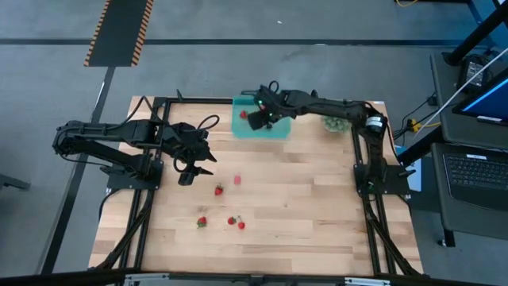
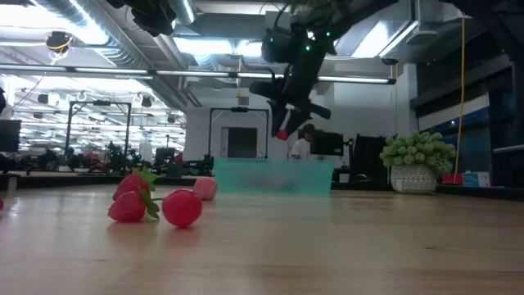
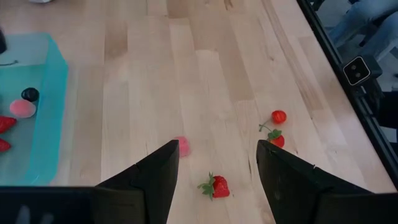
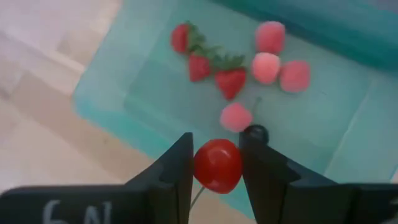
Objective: Pick and placing Produce into tupperware
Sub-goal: Put the red cherry into the blue basket
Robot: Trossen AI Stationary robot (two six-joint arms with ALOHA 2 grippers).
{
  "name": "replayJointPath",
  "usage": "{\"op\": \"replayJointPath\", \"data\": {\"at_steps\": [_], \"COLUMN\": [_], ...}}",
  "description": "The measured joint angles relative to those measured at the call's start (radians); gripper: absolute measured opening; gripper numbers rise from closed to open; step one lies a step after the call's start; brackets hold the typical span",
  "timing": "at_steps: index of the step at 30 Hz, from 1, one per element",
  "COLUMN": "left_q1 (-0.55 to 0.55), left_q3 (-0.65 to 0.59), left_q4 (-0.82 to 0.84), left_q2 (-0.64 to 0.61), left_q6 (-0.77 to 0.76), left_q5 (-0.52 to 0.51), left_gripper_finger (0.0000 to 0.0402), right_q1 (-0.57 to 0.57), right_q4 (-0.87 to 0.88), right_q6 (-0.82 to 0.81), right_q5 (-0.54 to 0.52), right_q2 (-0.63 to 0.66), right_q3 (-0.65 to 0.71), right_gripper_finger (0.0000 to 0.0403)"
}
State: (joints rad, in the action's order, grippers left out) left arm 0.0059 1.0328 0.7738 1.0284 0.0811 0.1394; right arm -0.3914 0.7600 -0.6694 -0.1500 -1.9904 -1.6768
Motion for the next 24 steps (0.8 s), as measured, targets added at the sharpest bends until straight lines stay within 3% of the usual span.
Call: {"op": "replayJointPath", "data": {"at_steps": [9,24], "left_q1": [0.0,0.0], "left_q3": [0.0,0.0], "left_q4": [0.0,-0.001], "left_q2": [0.0,0.0], "left_q6": [0.0,0.006], "left_q5": [0.0,0.0], "left_gripper_finger": [0.0208,0.0208], "right_q1": [-0.051,-0.078], "right_q4": [0.007,0.121], "right_q6": [-0.006,0.021], "right_q5": [0.067,0.073], "right_q2": [-0.019,-0.019], "right_q3": [0.0,0.0], "right_gripper_finger": [0.0116,0.0117]}}
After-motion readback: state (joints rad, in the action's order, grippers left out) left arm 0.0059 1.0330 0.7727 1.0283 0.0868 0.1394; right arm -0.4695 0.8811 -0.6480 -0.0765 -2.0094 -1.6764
